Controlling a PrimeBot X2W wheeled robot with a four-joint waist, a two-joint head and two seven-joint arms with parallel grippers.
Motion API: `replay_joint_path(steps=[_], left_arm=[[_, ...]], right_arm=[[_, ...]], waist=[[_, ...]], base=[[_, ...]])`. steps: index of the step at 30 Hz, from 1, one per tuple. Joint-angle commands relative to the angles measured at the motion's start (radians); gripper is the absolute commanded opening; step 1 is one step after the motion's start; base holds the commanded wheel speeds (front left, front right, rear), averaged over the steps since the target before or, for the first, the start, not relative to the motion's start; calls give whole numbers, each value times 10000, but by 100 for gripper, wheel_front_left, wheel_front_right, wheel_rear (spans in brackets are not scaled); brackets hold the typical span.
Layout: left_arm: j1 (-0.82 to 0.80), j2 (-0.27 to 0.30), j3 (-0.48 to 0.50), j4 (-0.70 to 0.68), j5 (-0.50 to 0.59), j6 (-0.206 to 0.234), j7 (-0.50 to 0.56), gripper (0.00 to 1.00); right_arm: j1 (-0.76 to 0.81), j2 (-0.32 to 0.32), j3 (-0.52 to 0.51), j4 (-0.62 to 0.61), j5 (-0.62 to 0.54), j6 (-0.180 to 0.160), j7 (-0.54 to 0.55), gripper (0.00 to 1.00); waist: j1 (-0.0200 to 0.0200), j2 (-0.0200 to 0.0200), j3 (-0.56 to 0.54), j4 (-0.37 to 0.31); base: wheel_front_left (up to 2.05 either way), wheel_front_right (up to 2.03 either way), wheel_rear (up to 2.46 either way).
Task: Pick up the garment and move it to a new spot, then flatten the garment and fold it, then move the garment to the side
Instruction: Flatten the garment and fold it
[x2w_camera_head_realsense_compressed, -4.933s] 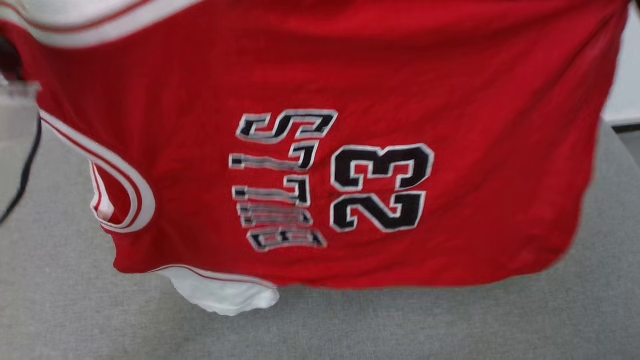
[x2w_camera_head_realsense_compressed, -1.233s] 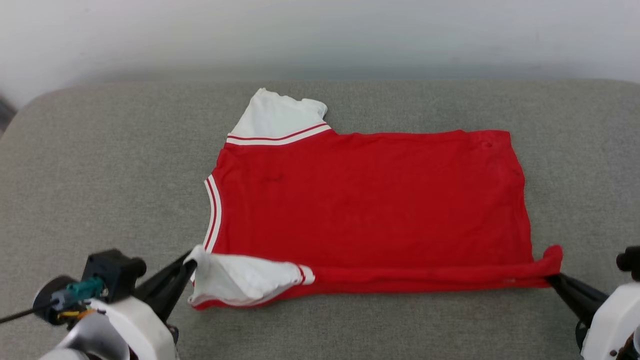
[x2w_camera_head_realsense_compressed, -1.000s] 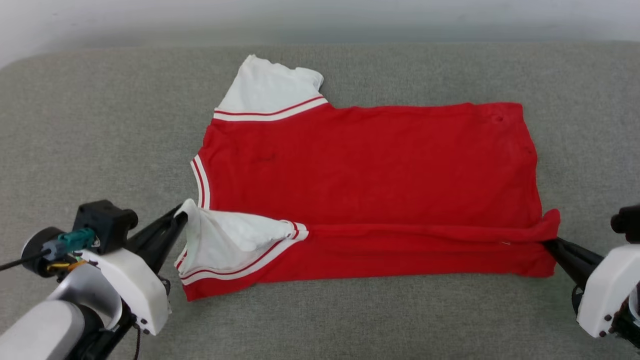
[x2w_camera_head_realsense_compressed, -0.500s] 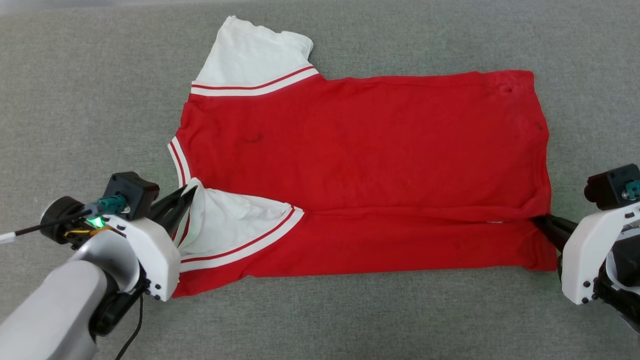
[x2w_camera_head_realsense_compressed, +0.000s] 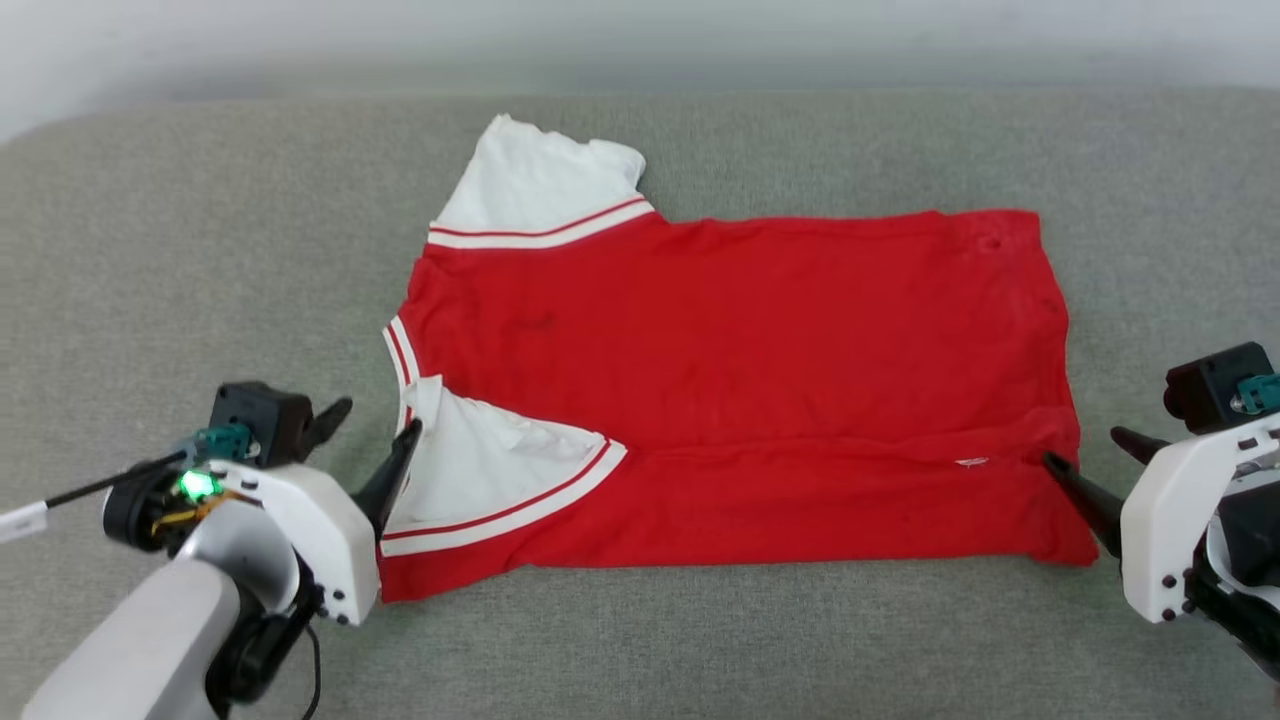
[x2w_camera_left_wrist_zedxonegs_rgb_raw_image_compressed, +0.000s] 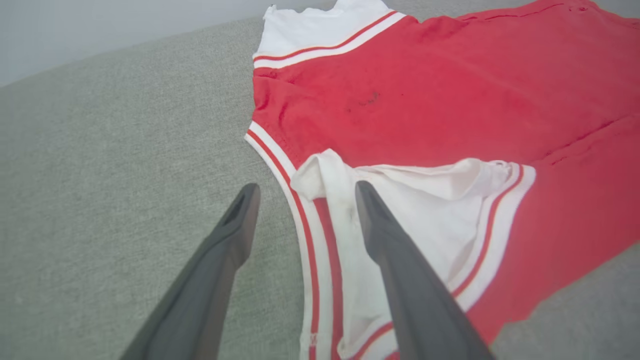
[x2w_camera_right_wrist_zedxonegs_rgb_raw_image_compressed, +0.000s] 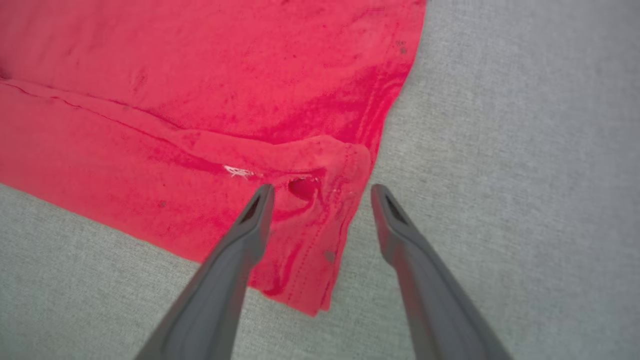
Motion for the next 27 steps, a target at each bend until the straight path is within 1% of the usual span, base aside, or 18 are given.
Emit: replay_joint_path(steps=[1, 4, 10, 15, 17, 20, 27], left_arm=[[212, 68, 100, -165, -143, 135, 104, 100], [923, 121, 205, -838, -626, 579, 530, 100], [2144, 598, 164, -2265, -944, 1607, 1436, 100], [2672, 783, 203, -2682, -999, 2310, 1826, 100], [2716, 715, 239, -2772, -1106, 2477, 1916, 100], [2767, 704, 274, -2679, -1164, 2639, 1999, 100], [2648, 524, 278, -2098, -1375, 2603, 2104, 100]], right_arm=[[184, 85, -69, -114, -92, -6, 95, 100], [660, 378, -470, -343, -337, -7, 626, 100], [1604, 1063, -1387, -1344, -863, -7, 1551, 100], [2091, 1551, -1969, -2325, -1253, -6, 1829, 100], [2278, 1574, -2060, -2644, -1470, -7, 1915, 100], [2431, 1811, -2170, -3095, -1454, -6, 2006, 100], [2564, 2079, -2372, -3738, -1465, -6, 2187, 100]], waist=[[0, 0, -249, 47], [0, 0, -576, 83], [0, 0, -705, 106], [0, 0, -469, 24], [0, 0, -322, -34], [0, 0, -101, -131], [0, 0, 350, -333]], base=[[0, 0, 0], [0, 0, 0], [0, 0, 0], [0, 0, 0], [0, 0, 0], [0, 0, 0], [0, 0, 0]])
